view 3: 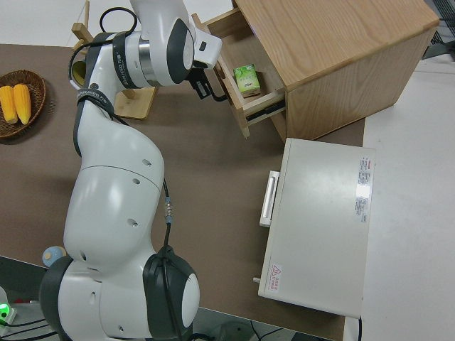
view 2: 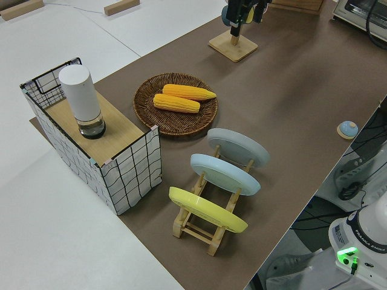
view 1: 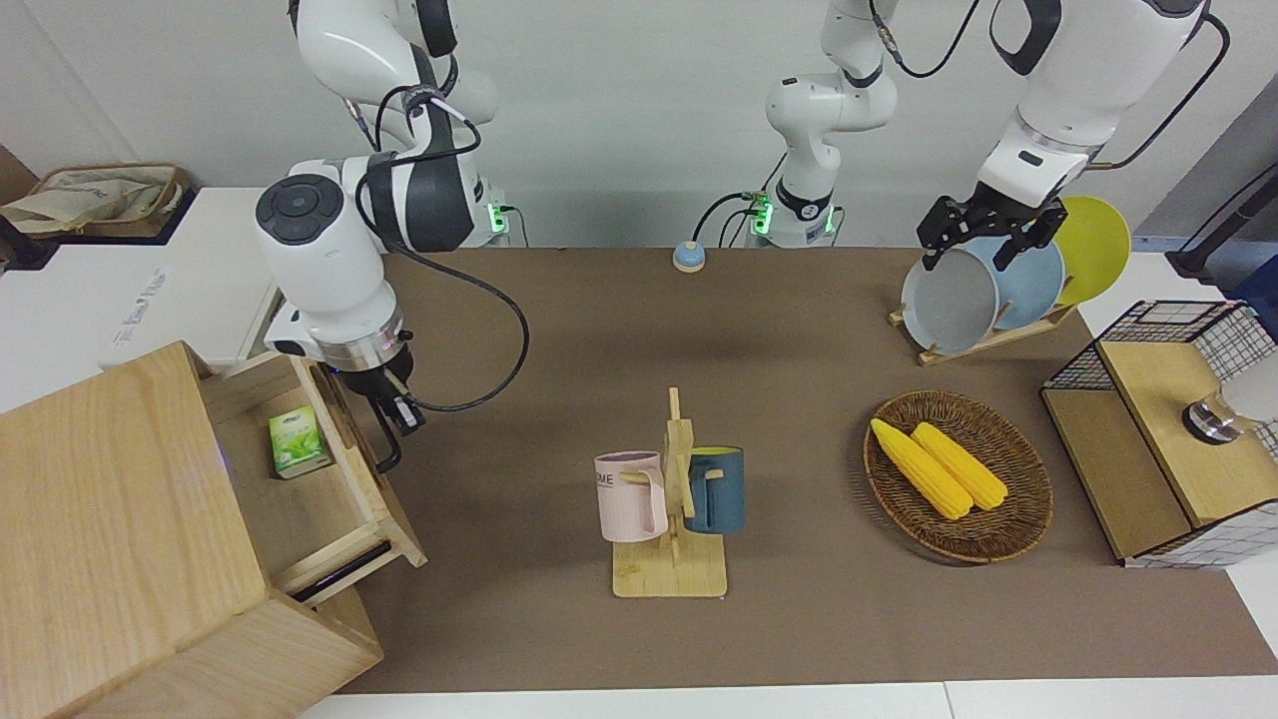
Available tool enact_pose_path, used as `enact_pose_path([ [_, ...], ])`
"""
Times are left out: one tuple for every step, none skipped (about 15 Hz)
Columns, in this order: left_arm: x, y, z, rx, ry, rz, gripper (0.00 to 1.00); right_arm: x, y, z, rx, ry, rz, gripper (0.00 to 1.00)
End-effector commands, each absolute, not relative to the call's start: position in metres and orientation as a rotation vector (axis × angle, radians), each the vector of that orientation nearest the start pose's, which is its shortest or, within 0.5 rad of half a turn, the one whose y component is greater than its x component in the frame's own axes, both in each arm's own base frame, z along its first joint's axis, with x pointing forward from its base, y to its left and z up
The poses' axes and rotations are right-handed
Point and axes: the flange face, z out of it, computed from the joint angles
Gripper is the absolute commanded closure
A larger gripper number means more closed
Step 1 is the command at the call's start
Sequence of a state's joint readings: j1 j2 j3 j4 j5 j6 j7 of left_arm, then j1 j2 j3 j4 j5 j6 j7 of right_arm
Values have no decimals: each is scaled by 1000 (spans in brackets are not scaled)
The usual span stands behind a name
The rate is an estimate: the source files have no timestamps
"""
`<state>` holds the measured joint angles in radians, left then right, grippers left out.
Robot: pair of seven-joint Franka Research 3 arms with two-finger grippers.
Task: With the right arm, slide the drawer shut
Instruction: 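Continue pushing the drawer with the right gripper until fully shut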
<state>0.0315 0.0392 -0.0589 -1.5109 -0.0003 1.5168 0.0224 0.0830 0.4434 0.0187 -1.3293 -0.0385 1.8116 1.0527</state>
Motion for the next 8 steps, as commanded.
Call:
enact_pose_path([
  [563, -13, 629, -3126, 94, 62, 7, 708, 37, 479, -2778, 1408, -105, 1000],
  [563, -13, 629, -3126, 94, 62, 7, 710, 29, 477, -2771, 1417, -114, 1000],
  [563, -13, 630, -3126, 94, 60, 7, 712, 22, 477, -2764, 1426, -125, 1000],
  [563, -13, 629, -3126, 94, 62, 7, 713, 16, 476, -2754, 1437, -136, 1000],
  [563, -13, 630, -3126, 94, 60, 7, 715, 9, 476, -2741, 1446, -152, 1000],
  [563, -13, 629, -3126, 94, 62, 7, 716, 5, 474, -2736, 1451, -159, 1000],
  [563, -13, 629, -3126, 94, 62, 7, 717, -1, 472, -2733, 1458, -159, 1000],
  [563, -13, 630, -3126, 94, 60, 7, 717, -5, 471, -2740, 1450, -161, 1000],
])
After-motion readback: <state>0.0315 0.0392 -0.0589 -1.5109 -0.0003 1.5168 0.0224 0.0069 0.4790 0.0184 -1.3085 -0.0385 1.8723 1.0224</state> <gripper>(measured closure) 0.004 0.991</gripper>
